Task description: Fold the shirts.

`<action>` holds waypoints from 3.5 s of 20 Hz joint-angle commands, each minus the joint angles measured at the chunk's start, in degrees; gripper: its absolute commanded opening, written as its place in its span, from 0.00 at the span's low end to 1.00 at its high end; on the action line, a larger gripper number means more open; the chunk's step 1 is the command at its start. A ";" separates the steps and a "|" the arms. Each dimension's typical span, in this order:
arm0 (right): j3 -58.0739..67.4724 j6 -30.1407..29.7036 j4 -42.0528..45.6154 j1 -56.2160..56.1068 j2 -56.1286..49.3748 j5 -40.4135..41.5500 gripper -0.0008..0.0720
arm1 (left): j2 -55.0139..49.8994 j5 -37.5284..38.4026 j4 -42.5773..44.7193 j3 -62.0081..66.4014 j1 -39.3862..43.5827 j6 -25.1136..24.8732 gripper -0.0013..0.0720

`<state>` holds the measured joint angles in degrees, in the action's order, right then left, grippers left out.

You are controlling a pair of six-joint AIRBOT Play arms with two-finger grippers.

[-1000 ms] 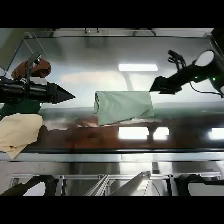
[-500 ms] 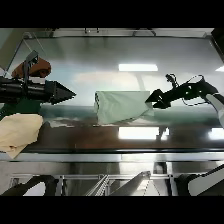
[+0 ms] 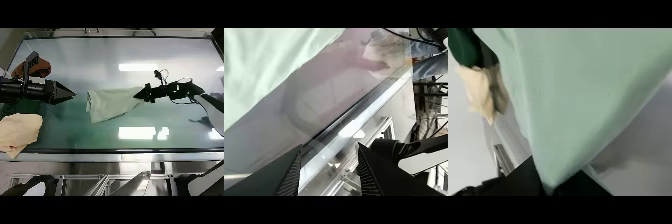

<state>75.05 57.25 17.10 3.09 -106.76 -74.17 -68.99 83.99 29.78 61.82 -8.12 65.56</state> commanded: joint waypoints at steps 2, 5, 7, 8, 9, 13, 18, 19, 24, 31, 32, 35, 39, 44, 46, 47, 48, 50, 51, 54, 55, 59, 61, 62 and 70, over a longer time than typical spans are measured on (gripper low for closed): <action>0.66 4.59 -0.48 14.78 4.83 6.91 0.04 | 0.02 0.11 0.07 0.04 0.00 0.52 0.53; -0.98 12.70 12.98 31.26 10.43 6.84 0.04 | 0.02 0.55 0.17 0.04 0.00 0.52 0.53; -5.68 14.73 22.18 42.45 16.46 8.61 0.04 | 0.02 0.52 0.24 0.04 0.00 0.50 0.53; -8.66 14.82 24.87 47.54 19.39 10.01 0.04 | 0.02 0.48 0.24 0.04 0.00 0.50 0.53; -11.67 14.78 26.71 52.65 21.97 11.21 0.04 | 0.02 0.46 0.24 0.04 -0.02 0.50 0.53; -21.09 14.56 36.15 70.62 27.52 11.80 0.04 | 0.02 0.28 0.22 0.04 0.00 0.48 0.53; -34.75 17.92 43.76 86.62 37.92 18.49 0.04 | 0.02 -0.13 0.20 0.04 0.00 0.48 0.53; -36.15 18.97 43.76 88.13 39.76 19.82 0.04 | 0.02 -0.13 0.22 0.04 0.00 0.48 0.53; -37.11 19.32 43.74 88.78 41.16 16.31 0.50 | 0.02 0.02 0.17 0.04 0.00 0.46 0.53; -24.02 30.86 43.80 84.15 43.12 -2.45 0.45 | 0.02 1.11 0.07 0.04 0.00 0.48 0.53; -21.59 34.91 43.80 82.18 43.82 -5.68 0.45 | 0.02 1.14 0.11 0.04 0.00 0.46 0.53; -15.72 45.44 44.81 75.45 44.39 -15.78 0.45 | 0.02 1.14 0.17 0.04 0.00 -0.33 0.53; -14.62 45.27 44.06 60.43 45.44 -11.65 0.27 | 0.00 0.94 0.17 0.04 -0.02 -1.05 0.51; -14.62 33.33 35.06 32.61 45.66 -0.17 0.04 | 0.00 -1.07 0.22 0.04 -0.07 -1.44 0.02; -14.64 30.23 34.14 19.21 46.71 4.17 0.04 | 0.02 -1.01 0.79 0.02 0.00 -1.46 0.02; -14.75 29.31 35.12 12.81 47.19 6.21 0.04 | 0.24 -1.01 0.74 -0.48 0.37 -1.51 0.02; -15.15 29.20 36.96 5.92 47.76 8.24 0.04 | 1.18 -1.81 1.16 -1.75 0.87 -1.55 0.02; -17.11 29.38 41.20 -6.91 49.24 10.99 0.04 | 5.77 -3.78 3.80 -6.78 2.67 -1.33 0.02; -18.67 30.14 42.51 -12.59 50.01 11.37 0.04 | 8.68 -3.78 4.22 -9.94 3.80 -0.96 0.02; -24.63 31.52 45.18 -23.19 51.52 16.39 0.04 | 17.22 -6.29 5.70 -18.67 6.47 1.77 0.02; -25.20 32.09 45.29 -23.21 50.80 16.72 0.04 | 19.19 -7.48 6.47 -20.44 6.54 3.34 0.02; -25.18 31.89 44.52 -22.88 50.10 16.72 0.04 | 24.83 -7.56 6.21 -24.37 4.13 4.00 0.04; -25.20 31.91 43.67 -22.88 50.07 16.46 0.04 | 26.84 -7.48 5.86 -24.52 2.99 4.48 0.04; -25.20 32.06 43.08 -22.88 50.07 15.58 0.04 | 27.61 -7.43 4.81 -24.52 2.60 6.03 0.04; -25.22 32.06 43.10 -22.88 49.96 15.65 0.04 | 31.82 -9.14 1.73 -24.52 2.49 6.73 0.04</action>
<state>49.84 89.32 60.38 -19.73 -56.75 -58.41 -38.35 75.83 32.21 37.36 -5.52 72.05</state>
